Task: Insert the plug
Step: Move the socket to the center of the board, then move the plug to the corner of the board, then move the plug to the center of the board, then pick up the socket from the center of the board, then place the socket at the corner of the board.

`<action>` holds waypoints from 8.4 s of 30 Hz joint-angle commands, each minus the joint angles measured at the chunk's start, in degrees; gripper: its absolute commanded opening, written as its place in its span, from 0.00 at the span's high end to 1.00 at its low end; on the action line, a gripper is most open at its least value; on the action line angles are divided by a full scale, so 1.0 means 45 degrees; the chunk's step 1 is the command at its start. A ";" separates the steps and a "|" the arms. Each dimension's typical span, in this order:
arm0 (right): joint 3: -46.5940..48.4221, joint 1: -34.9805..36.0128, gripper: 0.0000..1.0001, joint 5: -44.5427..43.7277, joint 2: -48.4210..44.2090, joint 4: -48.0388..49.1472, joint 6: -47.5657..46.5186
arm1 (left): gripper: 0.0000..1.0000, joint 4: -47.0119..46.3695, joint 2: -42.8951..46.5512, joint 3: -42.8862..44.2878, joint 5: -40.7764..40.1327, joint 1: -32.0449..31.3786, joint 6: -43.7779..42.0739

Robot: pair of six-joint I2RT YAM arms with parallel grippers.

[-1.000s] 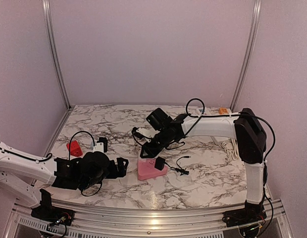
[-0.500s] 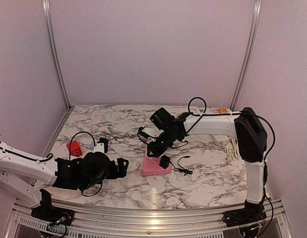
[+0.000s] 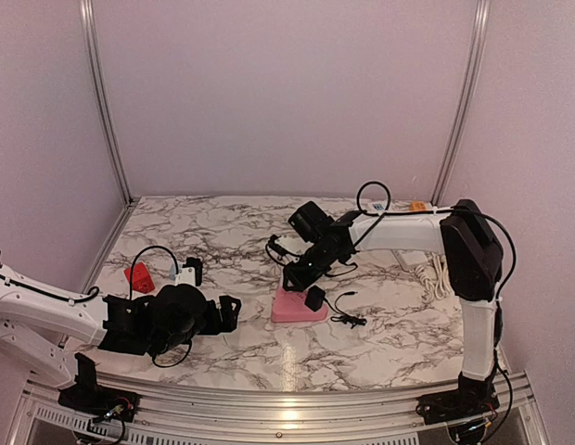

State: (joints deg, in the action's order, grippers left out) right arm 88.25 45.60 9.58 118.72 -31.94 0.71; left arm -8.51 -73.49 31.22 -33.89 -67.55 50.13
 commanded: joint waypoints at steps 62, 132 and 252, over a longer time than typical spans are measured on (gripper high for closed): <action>-0.3458 -0.0258 0.57 0.0266 -0.4370 0.1274 0.0976 | 0.08 0.0424 0.0017 -0.0006 0.4018 1.2582 -0.1704; -0.2887 0.0254 0.60 0.0683 -0.3393 0.1661 0.1193 | 0.27 -0.0275 -0.0352 -0.1142 0.5344 0.8500 -0.0937; 0.0790 0.3971 1.00 -0.2017 -0.4637 0.0871 0.2801 | 0.01 1.2286 0.8308 0.2574 -0.5450 0.2042 0.2873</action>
State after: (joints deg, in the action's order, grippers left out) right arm 85.38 60.31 2.42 97.93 -32.18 9.76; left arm 38.72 -38.74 40.49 -51.22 -58.61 61.52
